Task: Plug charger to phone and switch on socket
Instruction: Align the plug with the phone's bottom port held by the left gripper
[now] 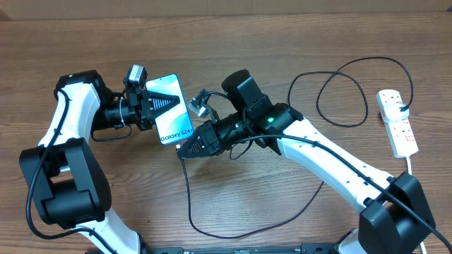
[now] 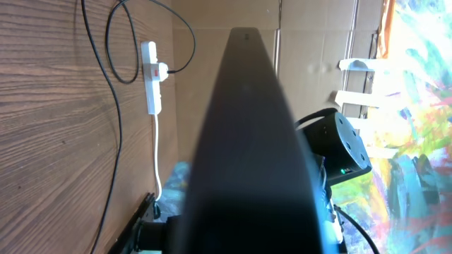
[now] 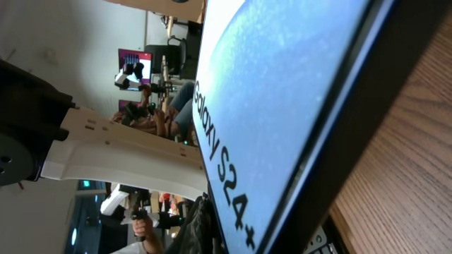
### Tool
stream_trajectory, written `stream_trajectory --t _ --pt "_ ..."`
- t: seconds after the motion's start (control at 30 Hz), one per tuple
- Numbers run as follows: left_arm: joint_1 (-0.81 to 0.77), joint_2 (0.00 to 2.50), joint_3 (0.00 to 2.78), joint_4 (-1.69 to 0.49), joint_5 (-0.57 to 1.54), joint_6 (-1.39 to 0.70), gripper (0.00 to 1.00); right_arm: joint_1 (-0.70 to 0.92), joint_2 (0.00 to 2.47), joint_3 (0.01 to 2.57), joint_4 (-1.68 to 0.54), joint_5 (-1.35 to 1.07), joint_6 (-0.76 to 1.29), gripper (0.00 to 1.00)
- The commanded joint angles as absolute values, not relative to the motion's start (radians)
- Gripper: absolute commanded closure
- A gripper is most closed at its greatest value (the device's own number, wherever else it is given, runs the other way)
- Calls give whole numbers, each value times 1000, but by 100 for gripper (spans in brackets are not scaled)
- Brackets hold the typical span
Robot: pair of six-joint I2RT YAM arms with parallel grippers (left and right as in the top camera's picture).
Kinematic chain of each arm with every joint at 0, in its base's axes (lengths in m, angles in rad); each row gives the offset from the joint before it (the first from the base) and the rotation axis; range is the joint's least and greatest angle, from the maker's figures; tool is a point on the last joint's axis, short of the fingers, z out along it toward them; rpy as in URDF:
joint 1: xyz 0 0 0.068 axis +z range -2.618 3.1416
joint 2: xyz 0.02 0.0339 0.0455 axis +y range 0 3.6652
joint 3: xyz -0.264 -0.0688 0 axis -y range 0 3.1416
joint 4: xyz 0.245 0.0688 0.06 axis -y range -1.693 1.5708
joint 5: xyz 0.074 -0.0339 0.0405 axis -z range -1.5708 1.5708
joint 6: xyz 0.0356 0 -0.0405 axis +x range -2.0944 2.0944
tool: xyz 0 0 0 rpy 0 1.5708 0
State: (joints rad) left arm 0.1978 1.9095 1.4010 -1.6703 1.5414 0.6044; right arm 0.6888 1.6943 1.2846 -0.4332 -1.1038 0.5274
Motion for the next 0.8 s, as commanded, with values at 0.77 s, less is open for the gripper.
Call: stream_trajectory --t 0.77 --pt "196 1888 1409 -1668 1565 606 96 672 1695 1295 -363 -1045 626 96"
